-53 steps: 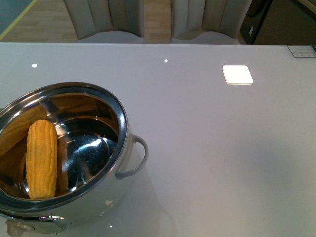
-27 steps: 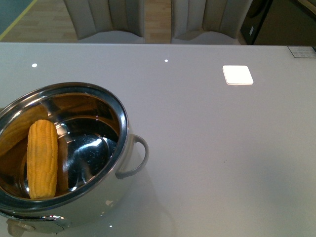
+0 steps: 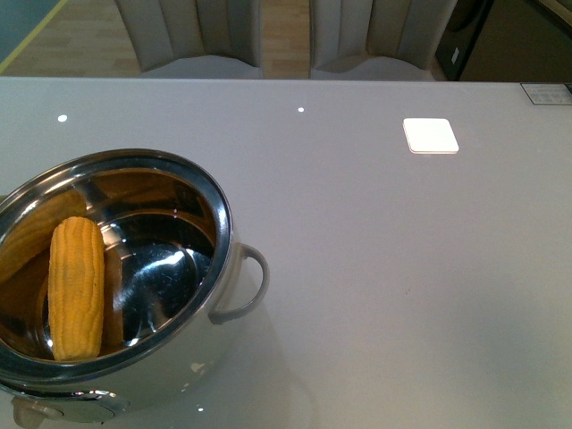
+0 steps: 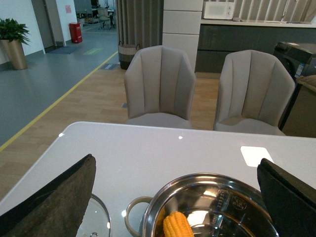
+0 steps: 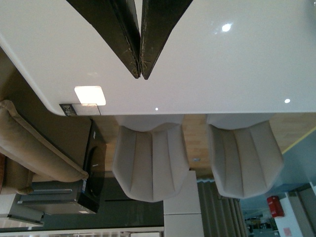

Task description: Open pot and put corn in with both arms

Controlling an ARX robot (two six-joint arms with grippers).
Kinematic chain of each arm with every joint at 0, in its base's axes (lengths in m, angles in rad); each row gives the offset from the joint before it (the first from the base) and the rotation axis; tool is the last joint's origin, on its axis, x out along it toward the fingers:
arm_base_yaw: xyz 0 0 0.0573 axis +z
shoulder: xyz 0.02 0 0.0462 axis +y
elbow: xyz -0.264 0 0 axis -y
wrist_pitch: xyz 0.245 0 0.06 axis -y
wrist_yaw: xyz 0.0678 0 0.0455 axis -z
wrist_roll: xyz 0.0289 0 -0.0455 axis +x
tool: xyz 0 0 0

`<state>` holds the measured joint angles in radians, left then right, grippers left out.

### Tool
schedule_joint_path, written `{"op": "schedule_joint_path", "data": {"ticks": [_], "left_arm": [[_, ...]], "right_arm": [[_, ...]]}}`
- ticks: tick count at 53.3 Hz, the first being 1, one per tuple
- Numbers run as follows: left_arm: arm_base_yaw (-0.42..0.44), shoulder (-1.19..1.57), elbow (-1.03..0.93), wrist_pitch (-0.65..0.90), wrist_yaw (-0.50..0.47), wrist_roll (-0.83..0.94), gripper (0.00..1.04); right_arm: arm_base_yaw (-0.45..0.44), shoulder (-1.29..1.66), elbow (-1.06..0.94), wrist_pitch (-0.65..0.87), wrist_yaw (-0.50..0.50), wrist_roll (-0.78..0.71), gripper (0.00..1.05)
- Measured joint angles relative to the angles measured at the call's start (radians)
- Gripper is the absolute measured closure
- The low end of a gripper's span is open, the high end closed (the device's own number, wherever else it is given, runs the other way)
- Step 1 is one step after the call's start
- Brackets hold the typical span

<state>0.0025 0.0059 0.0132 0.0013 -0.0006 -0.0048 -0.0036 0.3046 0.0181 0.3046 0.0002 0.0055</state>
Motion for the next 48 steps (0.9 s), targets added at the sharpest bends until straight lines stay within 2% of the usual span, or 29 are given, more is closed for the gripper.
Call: {"op": "schedule_joint_path", "data": {"ticks": [24, 31, 48], "left_arm": [[0.000, 0.000, 0.000, 0.000, 0.000, 0.000, 0.07], [0.000, 0.000, 0.000, 0.000, 0.000, 0.000, 0.07], [0.000, 0.000, 0.000, 0.000, 0.000, 0.000, 0.07]], "right_arm": [[0.000, -0.126, 0.000, -0.126, 0.000, 0.000, 1.03], [0.000, -0.266, 0.000, -0.291, 0.000, 0.000, 1.03], [0.002, -0.298, 0.000, -0.303, 0.000, 0.000, 1.03]]}}
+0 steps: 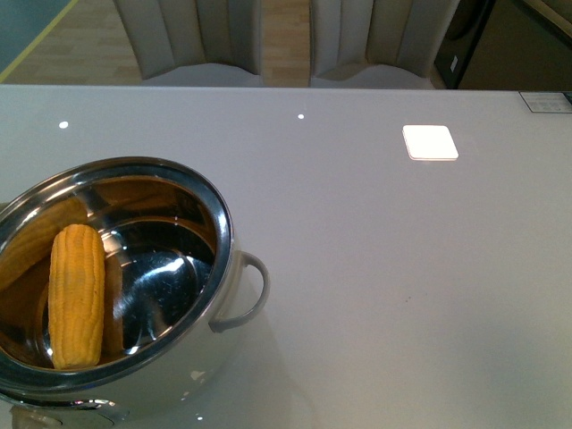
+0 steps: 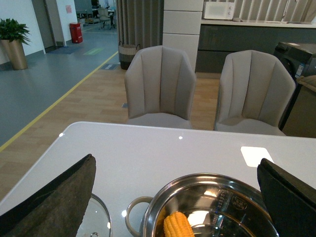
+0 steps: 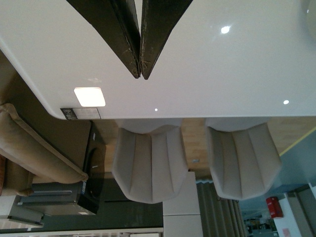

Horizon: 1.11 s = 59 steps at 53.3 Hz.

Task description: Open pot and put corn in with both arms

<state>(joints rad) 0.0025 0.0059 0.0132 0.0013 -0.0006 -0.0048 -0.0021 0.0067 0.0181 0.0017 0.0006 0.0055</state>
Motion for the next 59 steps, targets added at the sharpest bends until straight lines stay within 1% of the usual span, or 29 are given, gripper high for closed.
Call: {"op": "schedule_joint_path", "data": {"ticks": [5, 7, 13, 14, 21, 23, 27, 28, 33, 34, 37, 59], "left_arm": [[0.000, 0.000, 0.000, 0.000, 0.000, 0.000, 0.07], [0.000, 0.000, 0.000, 0.000, 0.000, 0.000, 0.07], [0.000, 0.000, 0.000, 0.000, 0.000, 0.000, 0.07], [0.000, 0.000, 0.000, 0.000, 0.000, 0.000, 0.07], [0.000, 0.000, 0.000, 0.000, 0.000, 0.000, 0.07], [0.000, 0.000, 0.000, 0.000, 0.000, 0.000, 0.07], [0.000, 0.000, 0.000, 0.000, 0.000, 0.000, 0.07], [0.000, 0.000, 0.000, 0.000, 0.000, 0.000, 0.07], [0.000, 0.000, 0.000, 0.000, 0.000, 0.000, 0.07], [0.000, 0.000, 0.000, 0.000, 0.000, 0.000, 0.07], [0.000, 0.000, 0.000, 0.000, 0.000, 0.000, 0.07], [0.000, 0.000, 0.000, 0.000, 0.000, 0.000, 0.07]], "right_arm": [[0.000, 0.000, 0.000, 0.000, 0.000, 0.000, 1.03], [0.000, 0.000, 0.000, 0.000, 0.000, -0.001, 1.00], [0.000, 0.000, 0.000, 0.000, 0.000, -0.001, 0.80], [0.000, 0.000, 0.000, 0.000, 0.000, -0.001, 0.79], [0.000, 0.000, 0.000, 0.000, 0.000, -0.001, 0.47], [0.000, 0.000, 0.000, 0.000, 0.000, -0.001, 0.42], [0.000, 0.000, 0.000, 0.000, 0.000, -0.001, 0.28], [0.000, 0.000, 0.000, 0.000, 0.000, -0.001, 0.26], [0.000, 0.000, 0.000, 0.000, 0.000, -0.001, 0.08], [0.000, 0.000, 0.000, 0.000, 0.000, -0.001, 0.07], [0.000, 0.000, 0.000, 0.000, 0.000, -0.001, 0.09], [0.000, 0.000, 0.000, 0.000, 0.000, -0.001, 0.09]]}}
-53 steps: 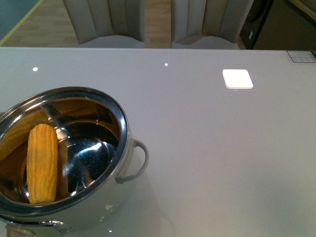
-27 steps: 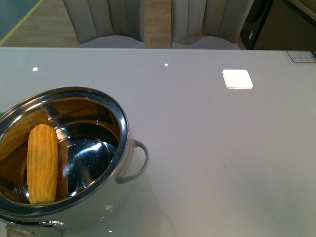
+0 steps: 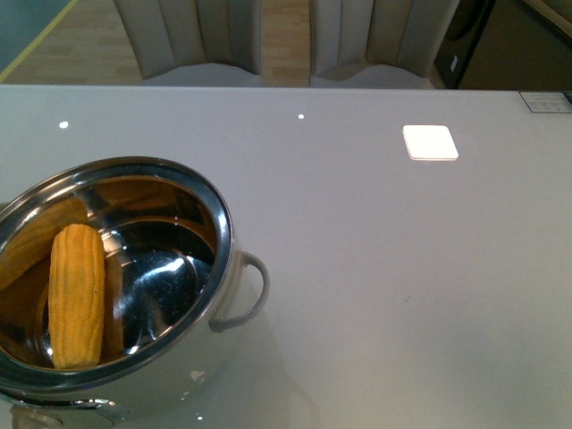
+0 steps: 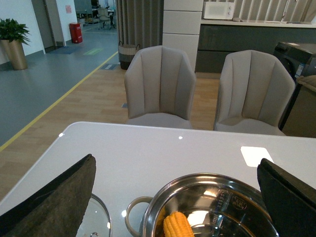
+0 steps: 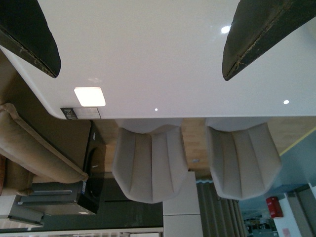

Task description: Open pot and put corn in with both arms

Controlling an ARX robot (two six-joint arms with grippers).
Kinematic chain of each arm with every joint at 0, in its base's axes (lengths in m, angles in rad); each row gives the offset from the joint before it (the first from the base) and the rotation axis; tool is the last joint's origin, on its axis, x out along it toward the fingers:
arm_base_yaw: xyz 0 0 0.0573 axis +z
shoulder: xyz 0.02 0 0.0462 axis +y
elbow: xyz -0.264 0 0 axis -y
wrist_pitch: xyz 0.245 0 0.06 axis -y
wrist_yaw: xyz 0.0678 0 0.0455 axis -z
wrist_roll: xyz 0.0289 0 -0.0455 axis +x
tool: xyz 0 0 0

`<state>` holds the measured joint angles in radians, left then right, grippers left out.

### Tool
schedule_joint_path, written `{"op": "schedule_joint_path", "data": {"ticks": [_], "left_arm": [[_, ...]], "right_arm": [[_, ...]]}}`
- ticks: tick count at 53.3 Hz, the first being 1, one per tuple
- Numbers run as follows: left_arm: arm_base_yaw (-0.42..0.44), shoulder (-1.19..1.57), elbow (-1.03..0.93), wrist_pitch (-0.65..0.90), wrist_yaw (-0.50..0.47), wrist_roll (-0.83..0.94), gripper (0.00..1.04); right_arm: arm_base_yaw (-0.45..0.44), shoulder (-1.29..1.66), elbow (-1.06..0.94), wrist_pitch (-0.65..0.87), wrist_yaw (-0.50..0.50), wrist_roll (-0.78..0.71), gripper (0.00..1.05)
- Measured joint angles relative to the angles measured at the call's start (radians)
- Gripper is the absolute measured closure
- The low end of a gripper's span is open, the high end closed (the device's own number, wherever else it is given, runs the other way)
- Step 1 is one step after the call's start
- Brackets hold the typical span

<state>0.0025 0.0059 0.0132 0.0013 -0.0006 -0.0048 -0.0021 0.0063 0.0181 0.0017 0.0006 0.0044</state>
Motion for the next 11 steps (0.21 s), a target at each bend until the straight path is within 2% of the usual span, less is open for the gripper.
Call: {"op": "schedule_joint_path", "data": {"ticks": [11], "left_arm": [[0.000, 0.000, 0.000, 0.000, 0.000, 0.000, 0.07]], "right_arm": [[0.000, 0.000, 0.000, 0.000, 0.000, 0.000, 0.09]]}}
